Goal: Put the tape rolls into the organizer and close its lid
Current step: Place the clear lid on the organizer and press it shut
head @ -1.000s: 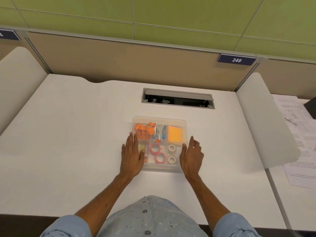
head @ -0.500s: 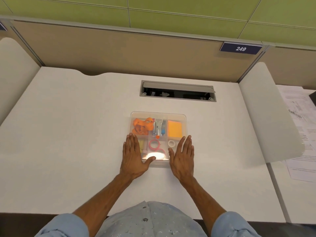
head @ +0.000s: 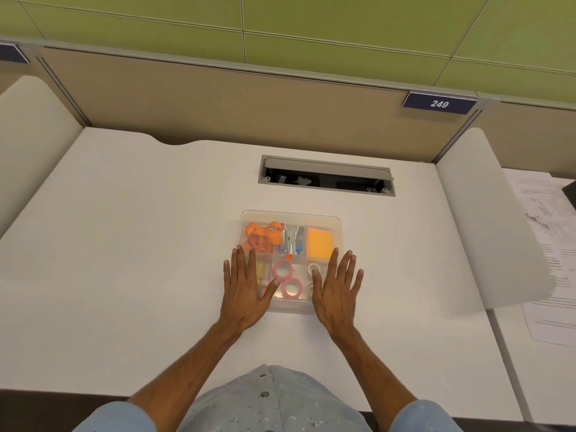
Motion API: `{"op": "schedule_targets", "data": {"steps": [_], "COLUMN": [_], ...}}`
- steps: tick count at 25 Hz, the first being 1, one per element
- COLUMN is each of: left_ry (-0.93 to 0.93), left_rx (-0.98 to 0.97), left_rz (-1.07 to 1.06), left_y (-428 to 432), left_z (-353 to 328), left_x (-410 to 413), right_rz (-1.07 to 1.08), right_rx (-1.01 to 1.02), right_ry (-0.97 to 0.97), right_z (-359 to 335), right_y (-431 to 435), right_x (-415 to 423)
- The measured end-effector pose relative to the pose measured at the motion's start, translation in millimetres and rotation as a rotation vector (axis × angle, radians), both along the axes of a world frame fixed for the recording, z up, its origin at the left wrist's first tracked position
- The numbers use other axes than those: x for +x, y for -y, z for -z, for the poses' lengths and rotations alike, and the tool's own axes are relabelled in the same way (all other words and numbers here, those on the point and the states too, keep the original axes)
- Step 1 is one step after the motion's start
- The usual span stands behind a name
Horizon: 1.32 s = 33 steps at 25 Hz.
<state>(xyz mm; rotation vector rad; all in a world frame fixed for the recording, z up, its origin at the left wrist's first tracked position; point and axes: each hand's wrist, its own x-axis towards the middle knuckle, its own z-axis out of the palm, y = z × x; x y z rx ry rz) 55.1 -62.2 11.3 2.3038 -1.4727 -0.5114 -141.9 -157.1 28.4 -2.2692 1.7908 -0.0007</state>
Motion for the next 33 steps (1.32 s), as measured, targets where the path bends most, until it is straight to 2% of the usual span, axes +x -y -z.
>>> {"op": "schedule_targets", "data": {"steps": [5,12,16,24,28,33], "left_ry": [0.056,0.120,0.150,0.215,0.165,0.207], "left_rx": [-0.052,0.040,0.100,0.095,0.067,0.115], "left_rz": [0.005,0.001,0.018,-0.015,-0.013,0.041], "left_y": [30,93,103,103,104,106], "left_z": [-13,-23,-15,3,11,12], "left_x": [21,52,53,49,51,55], "right_rz": [-0.101,-0.155,-0.136,-0.092,-0.058,-0.109], "right_rx": [0.024,0.061,0.040,0.046,0.053,0.065], "right_ry": [0.017,-0.022,0.023,0.087,0.130,0.079], "right_z": [-15,-24,-19,-7,0,-1], "right_y": [45,99,105,108,108,108], "right_x": [15,34,40,43,44,44]}}
